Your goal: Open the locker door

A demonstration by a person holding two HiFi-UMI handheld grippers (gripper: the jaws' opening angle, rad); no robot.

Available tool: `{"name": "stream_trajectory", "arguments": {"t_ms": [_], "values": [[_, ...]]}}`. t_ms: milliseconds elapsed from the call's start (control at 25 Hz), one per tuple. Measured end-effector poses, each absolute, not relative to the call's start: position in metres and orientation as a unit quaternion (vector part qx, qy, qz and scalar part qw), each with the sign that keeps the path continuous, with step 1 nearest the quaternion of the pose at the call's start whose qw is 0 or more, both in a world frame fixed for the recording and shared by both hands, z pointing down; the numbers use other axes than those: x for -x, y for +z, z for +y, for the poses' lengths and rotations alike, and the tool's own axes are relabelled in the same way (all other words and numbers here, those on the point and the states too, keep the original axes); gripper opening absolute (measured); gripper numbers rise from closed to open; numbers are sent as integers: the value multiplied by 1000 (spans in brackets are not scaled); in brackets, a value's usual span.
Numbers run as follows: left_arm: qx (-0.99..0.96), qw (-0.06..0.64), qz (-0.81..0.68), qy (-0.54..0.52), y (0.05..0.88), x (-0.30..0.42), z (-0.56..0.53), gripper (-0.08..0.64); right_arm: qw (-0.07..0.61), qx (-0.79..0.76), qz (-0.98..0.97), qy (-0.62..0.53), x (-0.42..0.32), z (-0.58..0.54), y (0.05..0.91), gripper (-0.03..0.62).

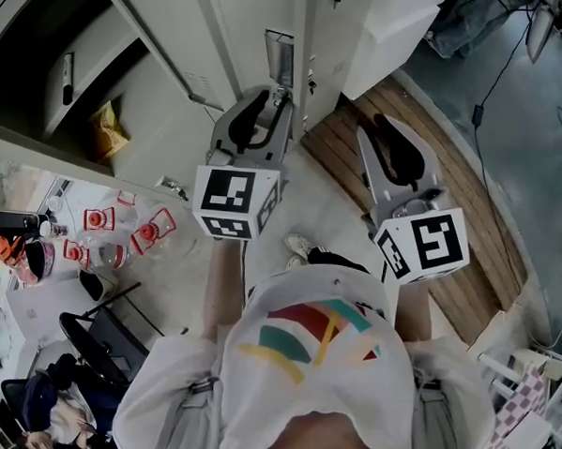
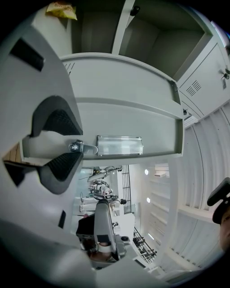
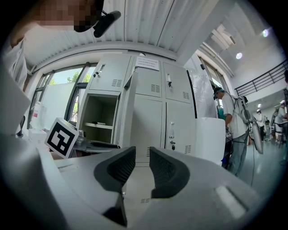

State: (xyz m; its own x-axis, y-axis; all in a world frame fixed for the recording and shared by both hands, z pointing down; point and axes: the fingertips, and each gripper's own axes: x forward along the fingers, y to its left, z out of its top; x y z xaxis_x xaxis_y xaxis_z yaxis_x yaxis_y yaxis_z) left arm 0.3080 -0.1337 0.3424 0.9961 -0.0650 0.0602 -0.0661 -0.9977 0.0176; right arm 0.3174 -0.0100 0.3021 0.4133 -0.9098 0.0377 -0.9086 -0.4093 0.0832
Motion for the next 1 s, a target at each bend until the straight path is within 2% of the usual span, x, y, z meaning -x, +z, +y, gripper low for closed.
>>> {"name": "stream_trajectory", "arguments": {"t_ms": [600,880,1000], "values": [[-999,3,-40,23,335,-286,-132,118,38,-828,-560,-17,-304,-22,296,92],[-993,-14,-117,-7,308,-249,-161,115,32,-800,-597,-54,-287,-57,275,86],[-986,-22,-166,-20,296,-221,-179,57,26,-785,-614,-78,-272,-79,261,54]]}}
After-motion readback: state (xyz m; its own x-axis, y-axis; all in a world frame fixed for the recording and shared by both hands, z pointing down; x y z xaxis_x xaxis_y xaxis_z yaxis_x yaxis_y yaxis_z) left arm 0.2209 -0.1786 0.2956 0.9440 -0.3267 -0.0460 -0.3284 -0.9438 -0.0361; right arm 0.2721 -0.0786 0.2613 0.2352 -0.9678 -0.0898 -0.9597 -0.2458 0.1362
